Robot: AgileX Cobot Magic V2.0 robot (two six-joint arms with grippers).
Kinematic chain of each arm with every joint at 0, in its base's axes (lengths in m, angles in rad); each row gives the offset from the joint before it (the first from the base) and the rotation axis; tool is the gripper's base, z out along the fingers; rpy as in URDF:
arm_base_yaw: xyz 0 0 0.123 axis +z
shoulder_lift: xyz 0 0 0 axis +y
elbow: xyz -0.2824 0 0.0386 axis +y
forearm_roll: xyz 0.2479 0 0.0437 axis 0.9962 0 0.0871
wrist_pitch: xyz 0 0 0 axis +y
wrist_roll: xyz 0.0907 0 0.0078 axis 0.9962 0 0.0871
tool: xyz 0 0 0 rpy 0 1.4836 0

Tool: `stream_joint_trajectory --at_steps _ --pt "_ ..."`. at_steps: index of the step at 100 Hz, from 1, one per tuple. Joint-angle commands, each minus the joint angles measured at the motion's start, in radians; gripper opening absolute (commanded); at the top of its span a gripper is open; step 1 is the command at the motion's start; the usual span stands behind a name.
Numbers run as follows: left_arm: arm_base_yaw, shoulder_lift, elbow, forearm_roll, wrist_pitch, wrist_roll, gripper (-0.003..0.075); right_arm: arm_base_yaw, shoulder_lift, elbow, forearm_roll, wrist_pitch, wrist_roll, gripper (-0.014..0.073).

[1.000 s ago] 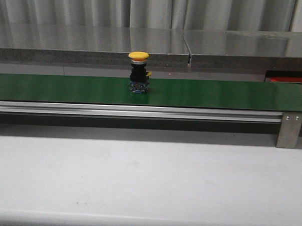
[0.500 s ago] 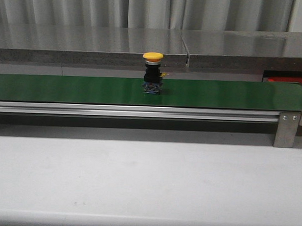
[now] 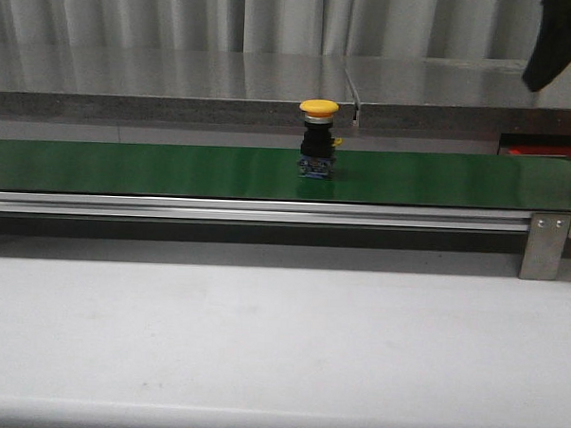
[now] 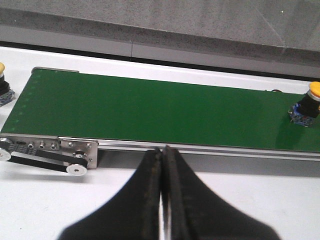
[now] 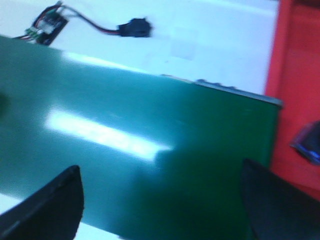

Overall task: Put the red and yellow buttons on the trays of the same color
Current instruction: 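Carry the red button to the red tray and release it with the right gripper, then grasp the yellow button at the belt's end with the right gripper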

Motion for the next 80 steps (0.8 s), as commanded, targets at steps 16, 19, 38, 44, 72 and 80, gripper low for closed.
stream_joint_trajectory --at_steps 16,19,38,44,72,80 --pt "-0.009 0.001 -0.028 -0.020 -0.060 0.000 -0.0019 0.173 -0.031 -0.001 0.025 -0.100 -0.024 0.0630" --pt "-0.009 0.001 -0.028 -0.020 -0.060 0.000 -0.0019 0.193 -0.026 -0.004 0.027 -0.109 -0.024 0.0630" --pt "-0.009 0.001 -0.028 -0.020 -0.060 0.000 -0.0019 0.255 -0.007 -0.012 0.057 -0.128 -0.024 0.0630" --pt "-0.009 0.001 -0.028 -0.020 -0.060 0.000 -0.0019 0.264 0.000 -0.019 0.065 -0.127 -0.024 0.0630" --pt "-0.009 0.001 -0.028 -0.020 -0.060 0.000 -0.0019 0.269 0.074 -0.110 0.114 -0.125 -0.024 0.0630" --pt "-0.009 0.001 -0.028 -0.020 -0.060 0.000 -0.0019 0.269 0.105 -0.140 0.114 -0.125 -0.024 0.0630"
